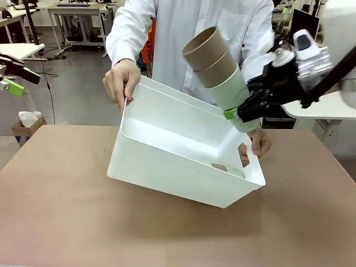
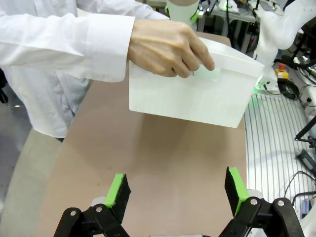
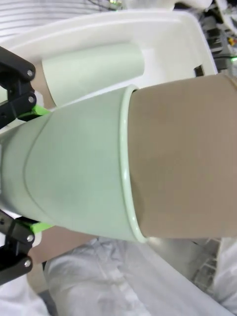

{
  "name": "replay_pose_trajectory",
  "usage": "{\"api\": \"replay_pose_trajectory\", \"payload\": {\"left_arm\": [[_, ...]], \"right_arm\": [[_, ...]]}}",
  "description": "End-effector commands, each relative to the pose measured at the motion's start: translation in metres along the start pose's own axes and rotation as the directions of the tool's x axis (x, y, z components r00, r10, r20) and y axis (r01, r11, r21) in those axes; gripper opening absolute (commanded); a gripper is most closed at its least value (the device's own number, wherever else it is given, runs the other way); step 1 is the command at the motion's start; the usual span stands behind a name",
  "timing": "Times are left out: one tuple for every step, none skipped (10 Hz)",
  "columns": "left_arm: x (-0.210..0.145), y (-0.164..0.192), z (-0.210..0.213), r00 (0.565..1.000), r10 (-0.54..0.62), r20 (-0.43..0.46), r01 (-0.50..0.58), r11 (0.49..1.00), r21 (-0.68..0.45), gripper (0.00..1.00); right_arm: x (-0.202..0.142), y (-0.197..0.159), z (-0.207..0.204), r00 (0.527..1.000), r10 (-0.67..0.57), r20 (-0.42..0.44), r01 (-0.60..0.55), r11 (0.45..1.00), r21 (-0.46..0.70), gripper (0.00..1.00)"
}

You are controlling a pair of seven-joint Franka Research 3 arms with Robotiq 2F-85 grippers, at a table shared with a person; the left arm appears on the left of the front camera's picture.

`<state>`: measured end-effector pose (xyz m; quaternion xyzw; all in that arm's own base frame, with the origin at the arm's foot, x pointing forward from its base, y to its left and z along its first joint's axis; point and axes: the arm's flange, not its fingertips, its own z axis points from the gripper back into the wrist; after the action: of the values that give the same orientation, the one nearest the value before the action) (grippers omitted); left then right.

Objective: Stack the cups and store them in the basket.
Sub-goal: Place the stack of Reusable plastic cups into the Pantry Basket.

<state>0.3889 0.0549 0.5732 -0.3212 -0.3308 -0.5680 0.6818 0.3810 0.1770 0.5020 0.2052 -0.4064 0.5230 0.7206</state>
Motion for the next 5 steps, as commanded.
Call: {"api": "replay_pose_trajectory", "payload": {"left_arm": [[0.002, -0.001, 0.001, 1.0, 0.005, -0.005, -0.005, 1.0, 0.006, 1.0], [0.002, -0.001, 0.001, 1.0, 0.005, -0.005, -0.005, 1.0, 0.006, 1.0], [0.002, -0.001, 0.001, 1.0, 0.005, -0.005, -0.005, 1.0, 0.006, 1.0], [0.002, -0.001, 0.001, 1.0, 0.005, -0.005, -0.005, 1.0, 0.006, 1.0], [0.002, -0.001, 0.001, 1.0, 0.005, -0.005, -0.005, 1.0, 0.006, 1.0]], "right_arm": [[0.019, -0.005, -0.025, 0.996, -0.032, -0.079, 0.03, 0.999, -0.031, 0.86], [0.024, -0.002, -0.042, 0.994, -0.033, -0.108, 0.03, 0.999, -0.032, 0.86], [0.028, 0.001, -0.054, 0.99, -0.033, -0.134, 0.03, 0.999, -0.029, 0.86], [0.03, 0.004, -0.065, 0.986, -0.03, -0.164, 0.026, 0.999, -0.026, 0.86], [0.03, 0.006, -0.076, 0.981, -0.022, -0.192, 0.018, 1.0, -0.024, 0.86]]}}
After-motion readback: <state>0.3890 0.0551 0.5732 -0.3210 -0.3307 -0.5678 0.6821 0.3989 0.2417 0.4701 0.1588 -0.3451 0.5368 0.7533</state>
